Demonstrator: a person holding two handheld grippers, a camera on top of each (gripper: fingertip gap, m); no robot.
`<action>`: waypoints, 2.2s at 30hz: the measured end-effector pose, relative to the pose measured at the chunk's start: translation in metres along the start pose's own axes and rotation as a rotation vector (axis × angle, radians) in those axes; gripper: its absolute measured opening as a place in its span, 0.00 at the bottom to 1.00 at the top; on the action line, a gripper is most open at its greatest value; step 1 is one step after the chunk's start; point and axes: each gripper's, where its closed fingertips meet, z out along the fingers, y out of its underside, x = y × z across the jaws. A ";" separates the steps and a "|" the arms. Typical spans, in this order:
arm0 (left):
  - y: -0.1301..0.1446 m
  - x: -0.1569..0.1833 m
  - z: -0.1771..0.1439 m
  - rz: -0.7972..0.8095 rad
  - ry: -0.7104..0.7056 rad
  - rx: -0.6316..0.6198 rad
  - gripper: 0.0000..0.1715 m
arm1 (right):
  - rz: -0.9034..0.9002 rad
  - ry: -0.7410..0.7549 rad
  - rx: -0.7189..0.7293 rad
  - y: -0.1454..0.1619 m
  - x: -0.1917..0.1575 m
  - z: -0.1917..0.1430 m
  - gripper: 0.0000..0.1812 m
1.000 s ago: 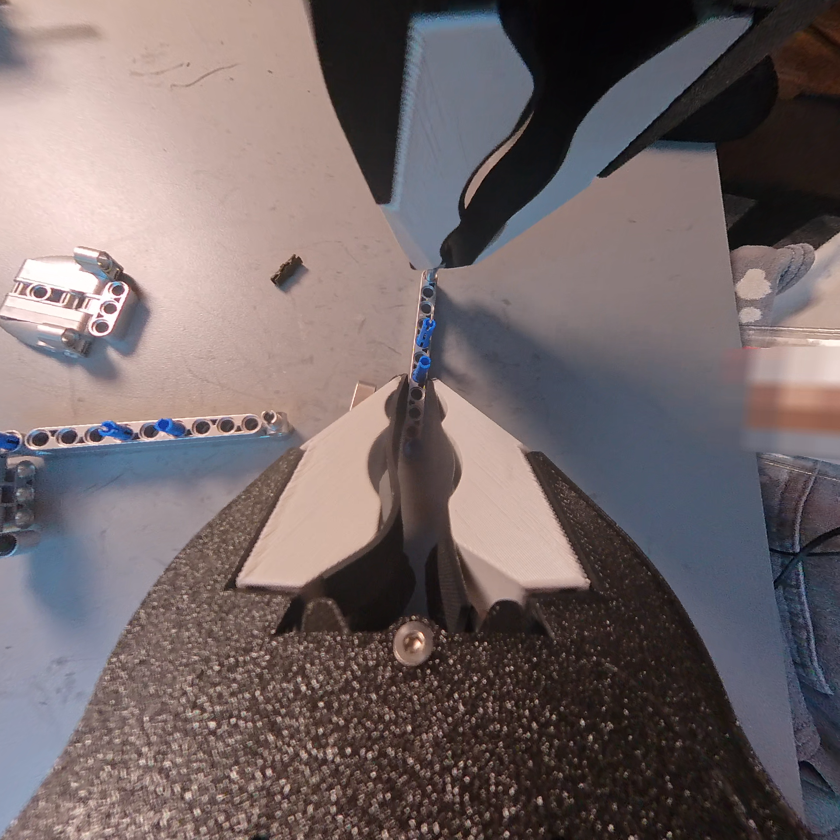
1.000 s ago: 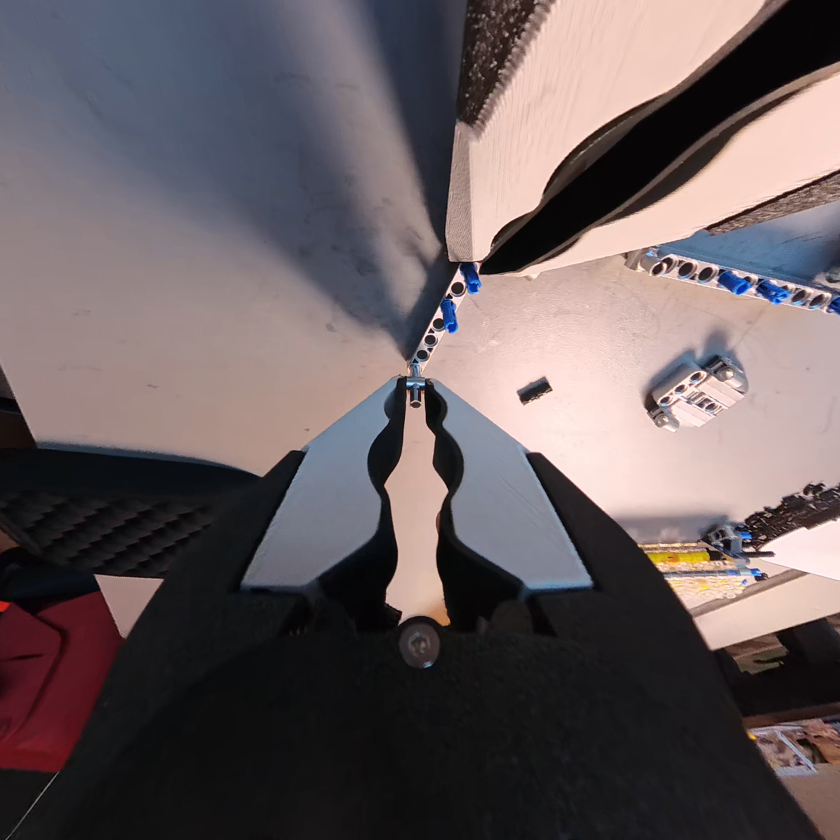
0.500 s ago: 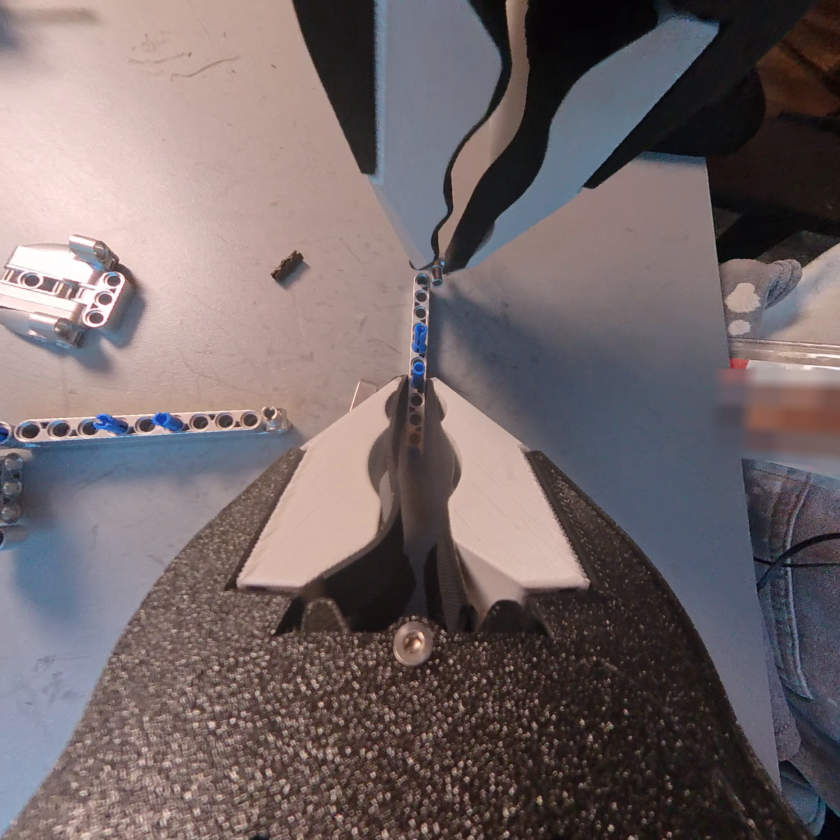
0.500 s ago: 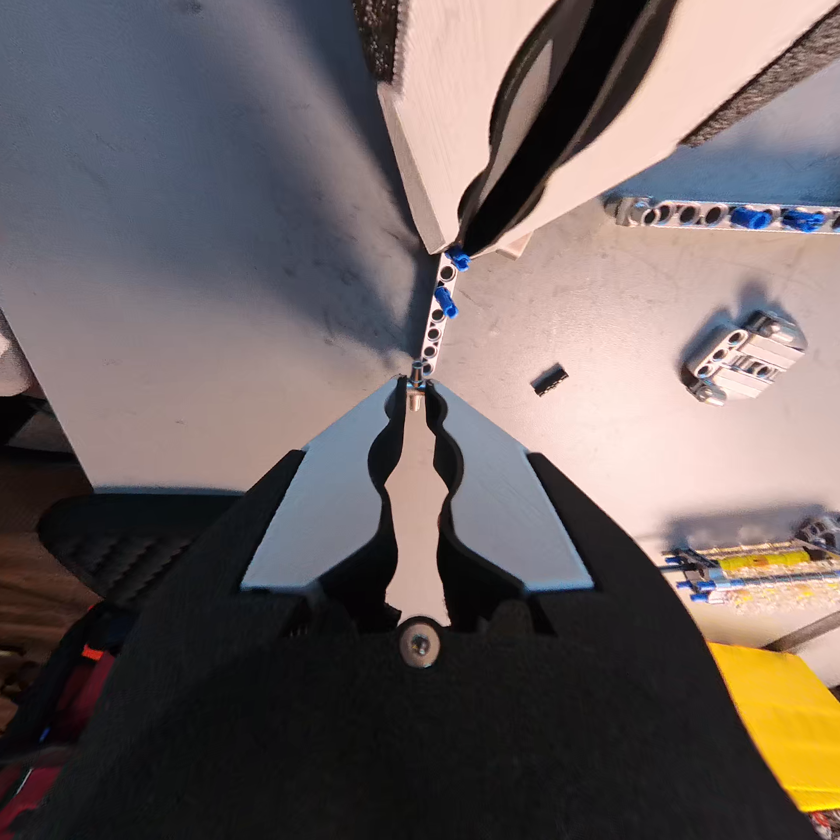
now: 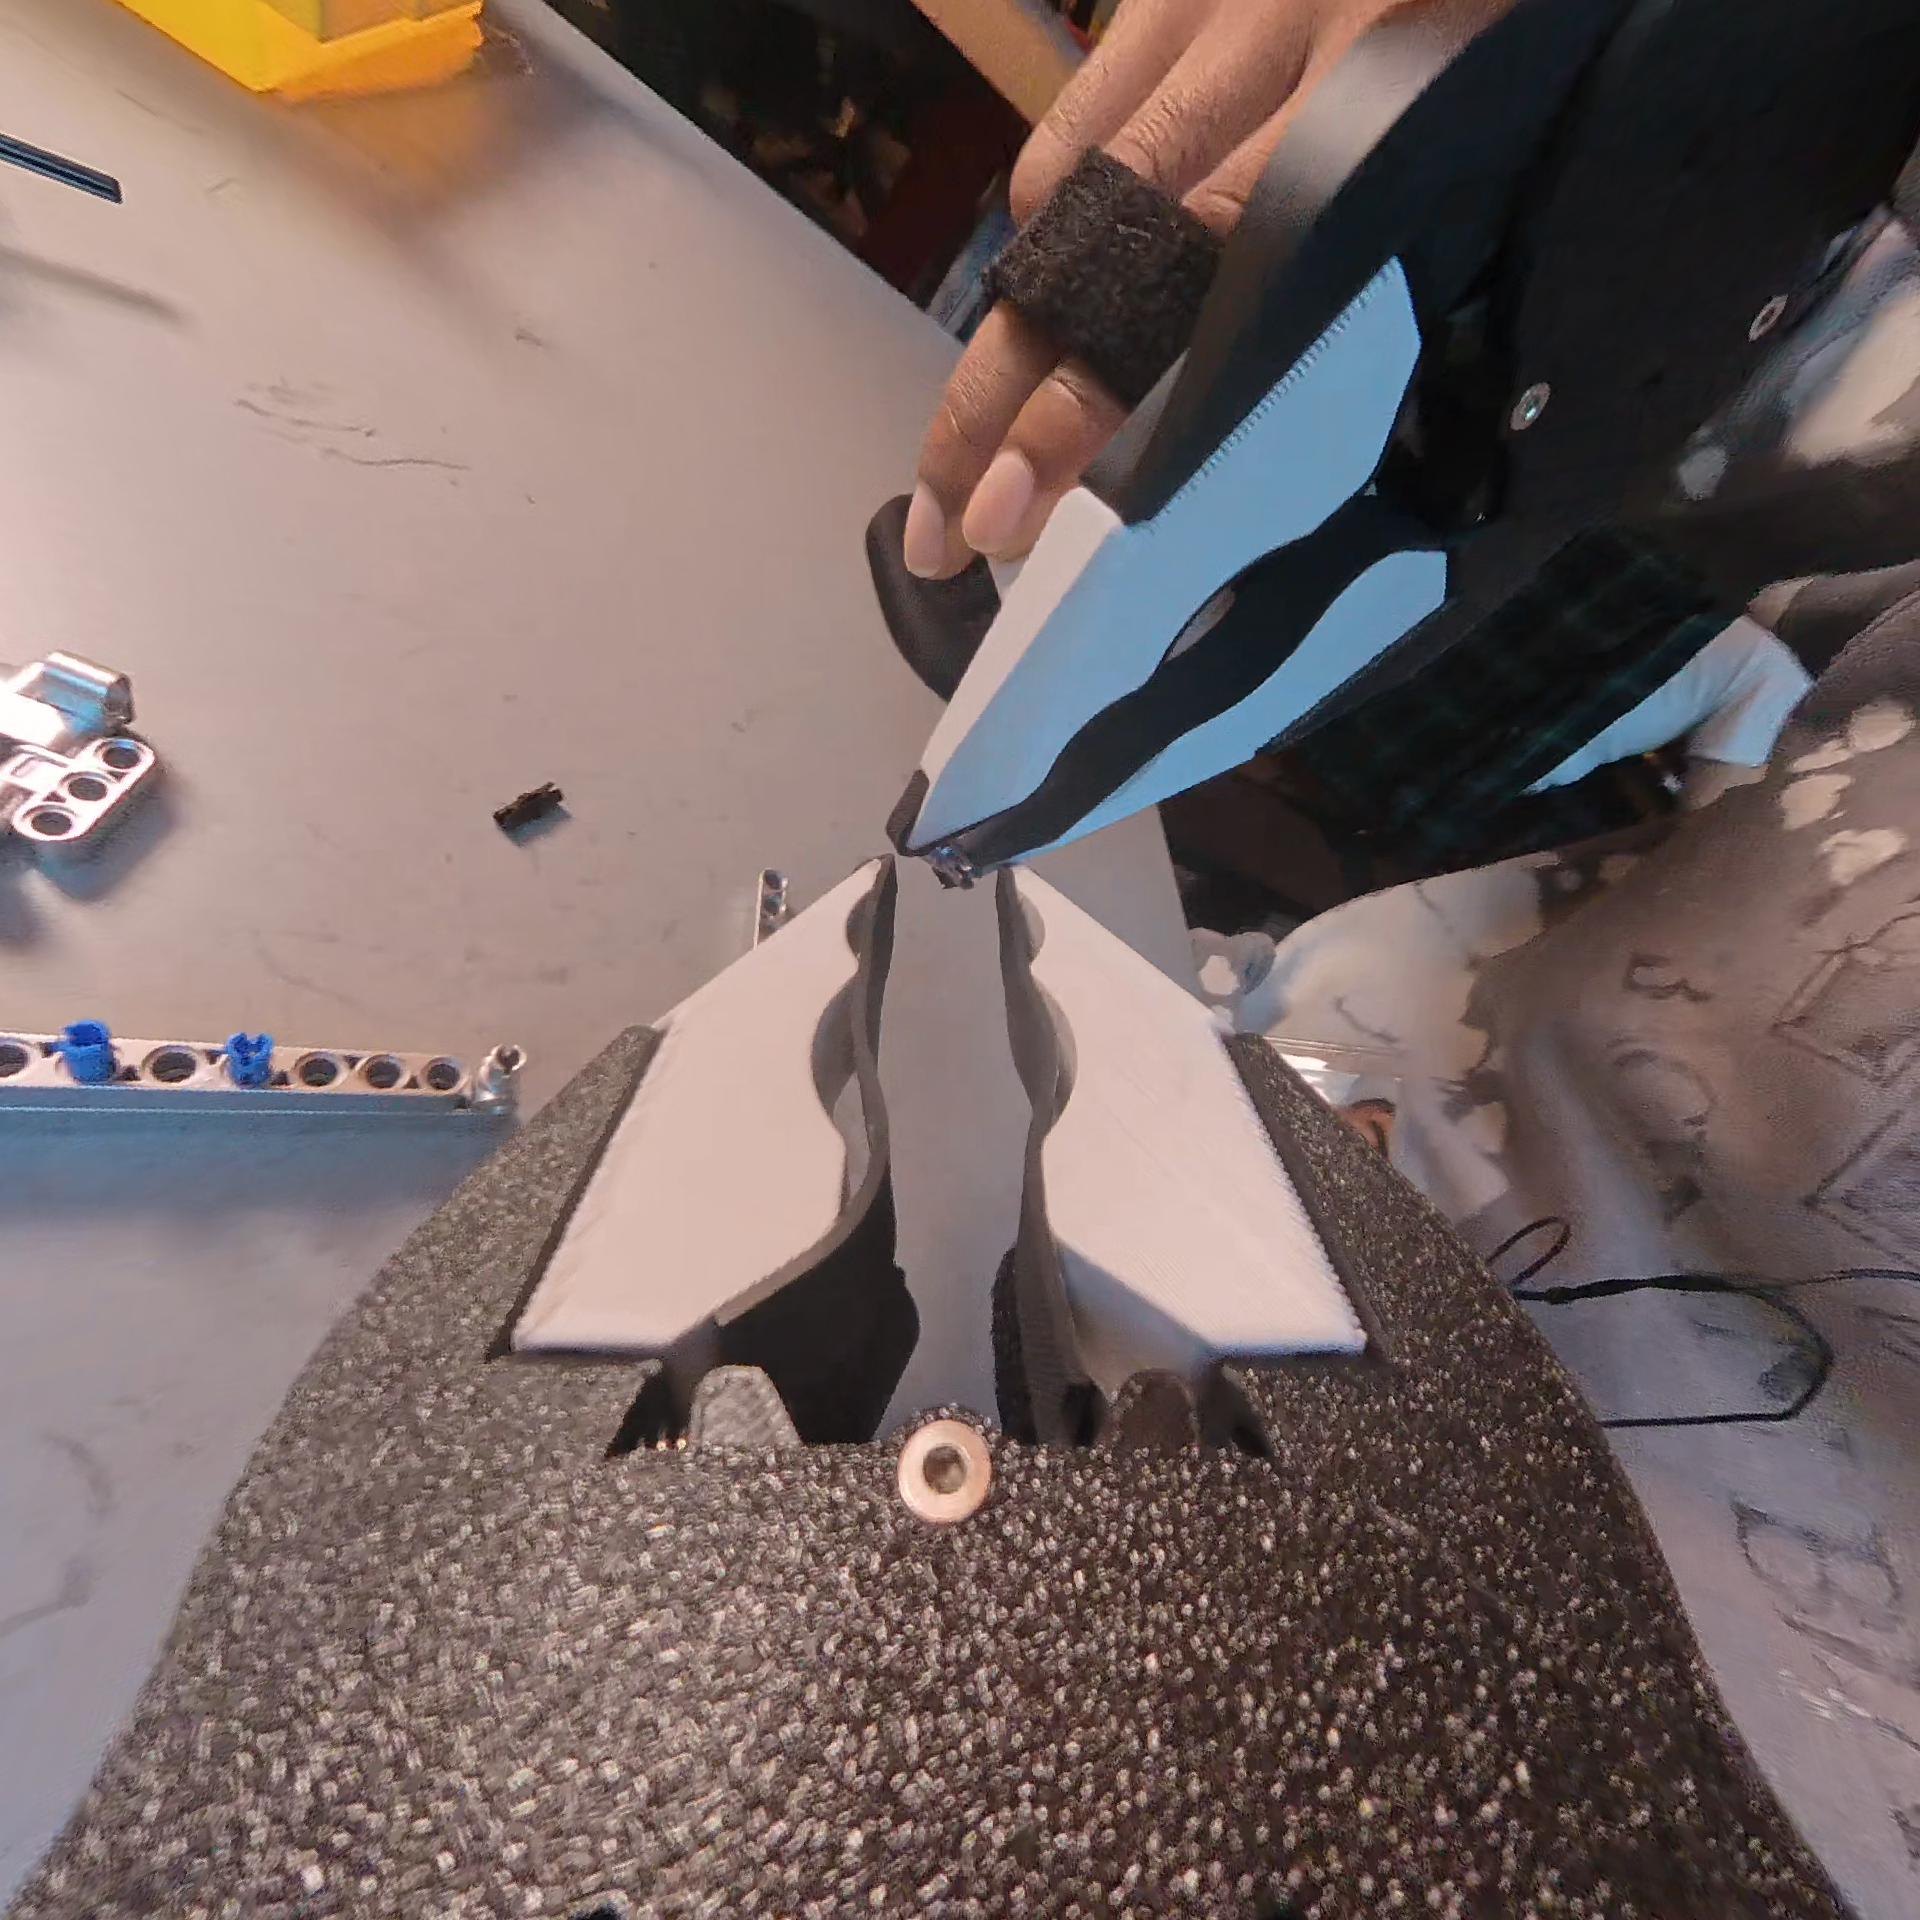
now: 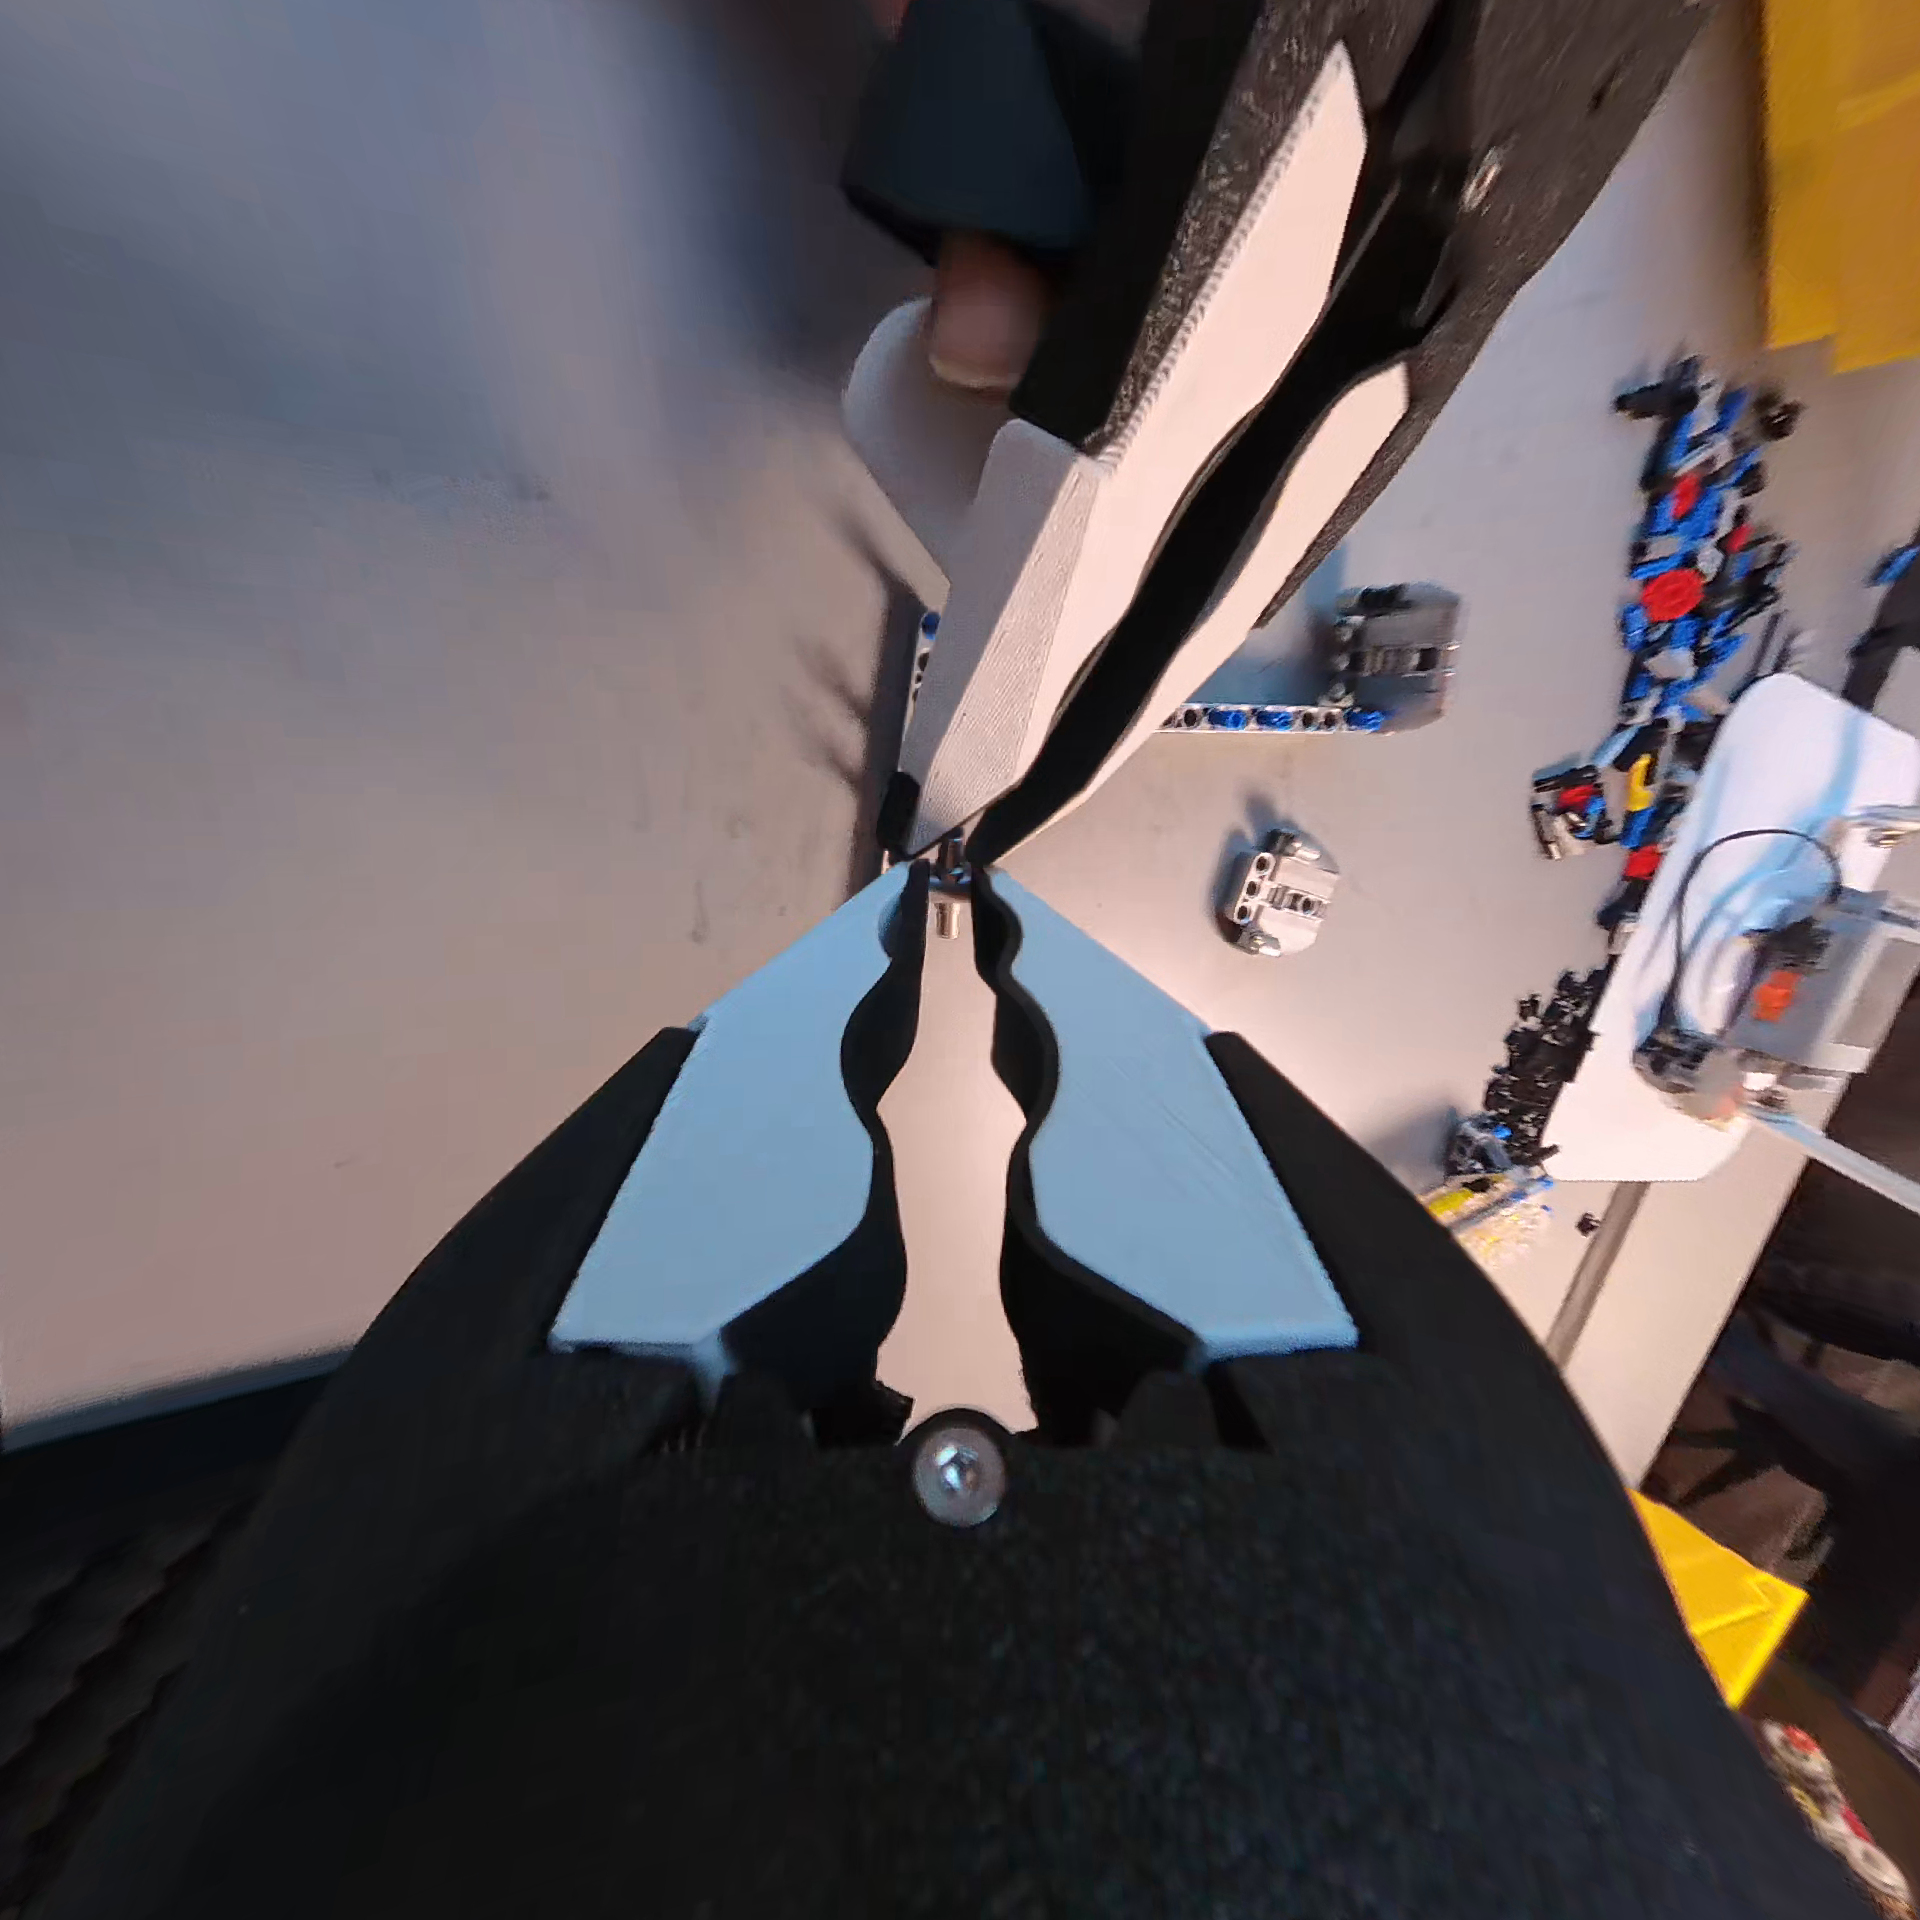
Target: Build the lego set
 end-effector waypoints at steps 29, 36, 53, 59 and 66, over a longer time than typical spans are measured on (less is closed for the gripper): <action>-0.040 0.053 -0.025 0.181 0.220 0.269 0.01 | 0.248 0.121 0.483 -0.033 0.014 -0.064 0.04; -0.048 0.067 -0.032 0.278 0.246 0.349 0.00 | 0.515 -0.018 0.714 -0.044 0.011 -0.082 0.06; -0.043 0.083 -0.030 0.167 0.419 0.319 0.00 | 0.113 0.182 0.573 -0.051 0.003 -0.092 0.04; -0.044 0.086 -0.031 0.167 0.434 0.322 0.00 | 0.071 0.200 0.559 -0.052 0.002 -0.093 0.04; -0.044 0.088 -0.032 0.166 0.448 0.325 0.01 | 0.049 0.202 0.562 -0.054 0.002 -0.096 0.04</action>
